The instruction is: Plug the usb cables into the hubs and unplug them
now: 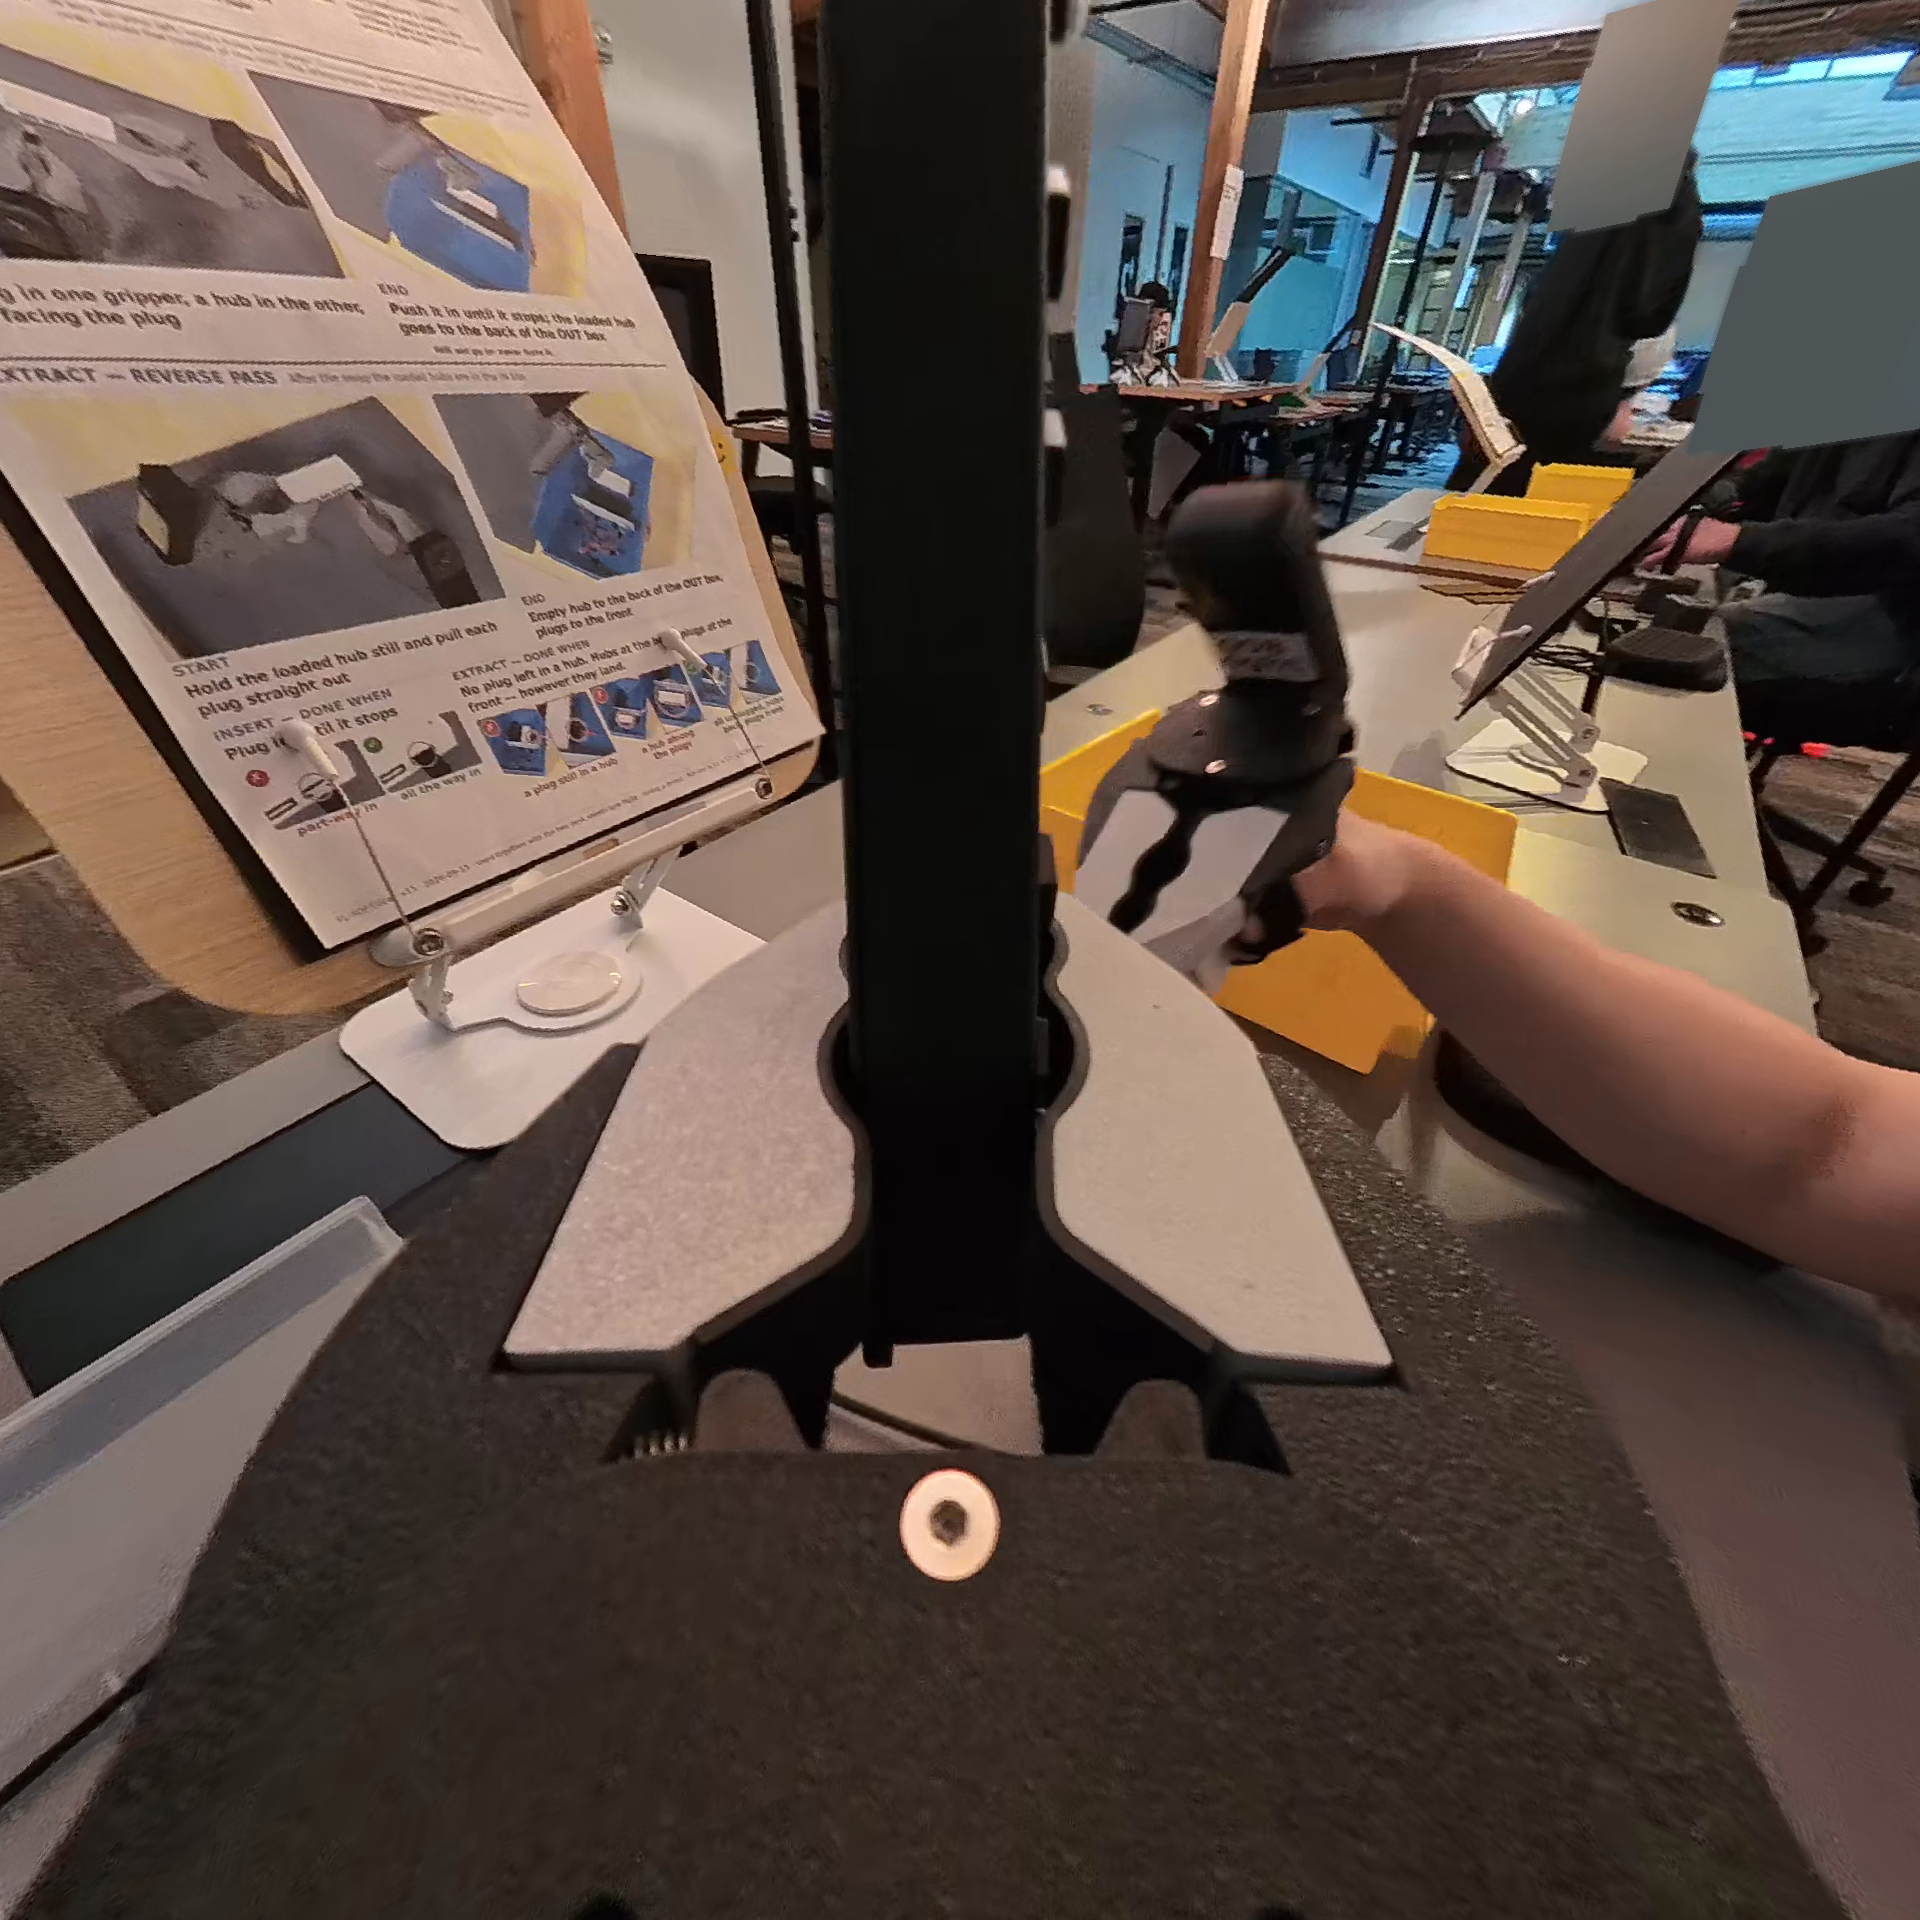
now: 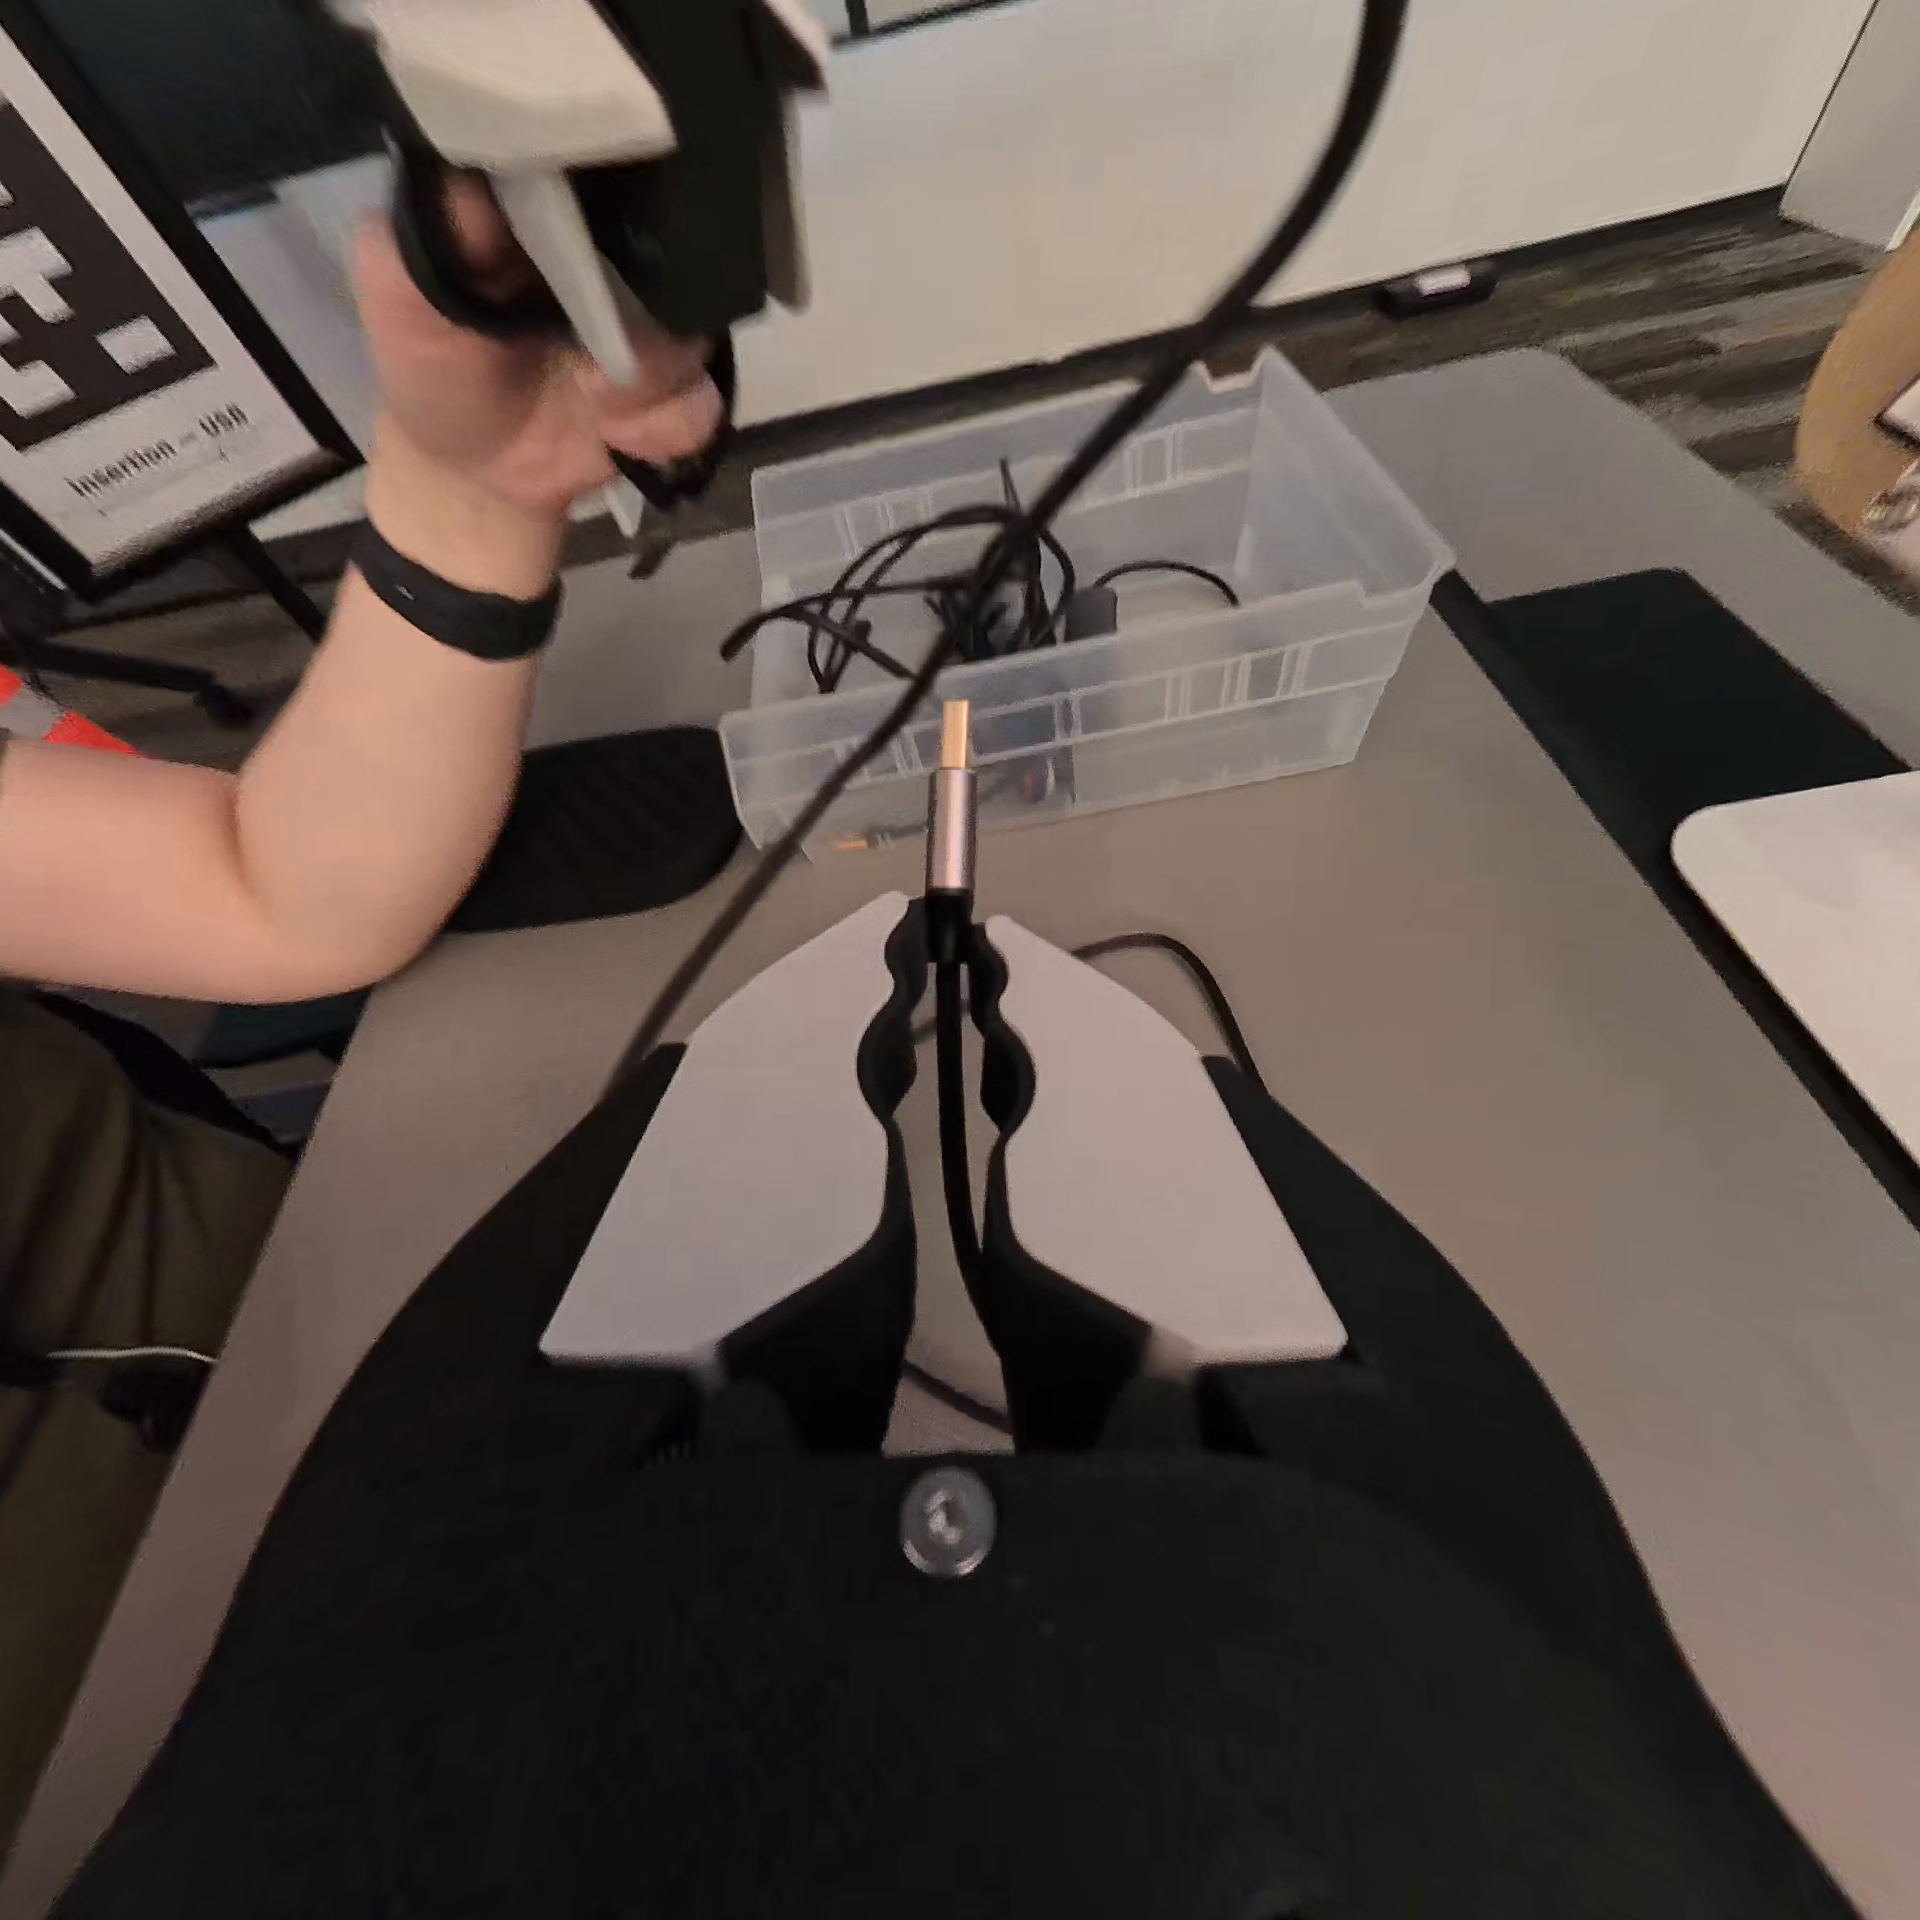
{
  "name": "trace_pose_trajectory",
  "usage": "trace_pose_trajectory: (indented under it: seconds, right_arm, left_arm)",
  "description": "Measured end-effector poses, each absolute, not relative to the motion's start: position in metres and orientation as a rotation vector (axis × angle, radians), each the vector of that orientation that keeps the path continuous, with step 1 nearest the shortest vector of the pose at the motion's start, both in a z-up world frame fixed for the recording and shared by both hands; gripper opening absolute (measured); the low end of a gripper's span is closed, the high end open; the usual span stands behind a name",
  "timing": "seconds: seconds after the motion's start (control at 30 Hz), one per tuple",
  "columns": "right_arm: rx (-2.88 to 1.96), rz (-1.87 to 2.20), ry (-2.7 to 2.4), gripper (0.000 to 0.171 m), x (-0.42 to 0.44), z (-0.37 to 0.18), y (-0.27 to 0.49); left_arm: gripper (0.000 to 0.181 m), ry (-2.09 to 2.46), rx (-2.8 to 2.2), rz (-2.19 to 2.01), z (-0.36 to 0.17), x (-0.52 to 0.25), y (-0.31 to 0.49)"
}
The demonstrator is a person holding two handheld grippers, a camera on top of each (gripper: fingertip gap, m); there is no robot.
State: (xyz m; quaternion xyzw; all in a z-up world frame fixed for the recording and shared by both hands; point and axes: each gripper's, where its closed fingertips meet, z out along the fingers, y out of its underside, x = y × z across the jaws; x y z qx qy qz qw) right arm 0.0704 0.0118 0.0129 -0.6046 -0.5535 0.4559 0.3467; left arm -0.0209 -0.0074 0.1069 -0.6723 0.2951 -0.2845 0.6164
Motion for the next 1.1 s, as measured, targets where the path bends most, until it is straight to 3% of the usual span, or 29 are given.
trace_pose_trajectory:
  seconds: [0.4,0.57,0.8,1.1]
  right_arm:
    - [-1.312,1.735,-1.178,0.007,0.090,0.123,-0.049]
    - [-1.036,1.986,-1.408,0.007,0.105,0.134,-0.096]
    - [-0.676,2.002,-1.724,0.008,0.139,0.128,-0.145]
    - [-0.743,2.004,-1.687,0.008,0.136,0.130,-0.138]
  left_arm:
    - [0.027,0.576,-1.438,-0.663,0.118,0.004,0.007]
    - [0.029,0.555,-1.420,-0.588,0.122,0.007,0.009]
    - [0.029,0.589,-1.401,-0.528,0.127,0.013,0.003]
    - [0.029,0.611,-1.368,-0.520,0.133,0.014,-0.004]
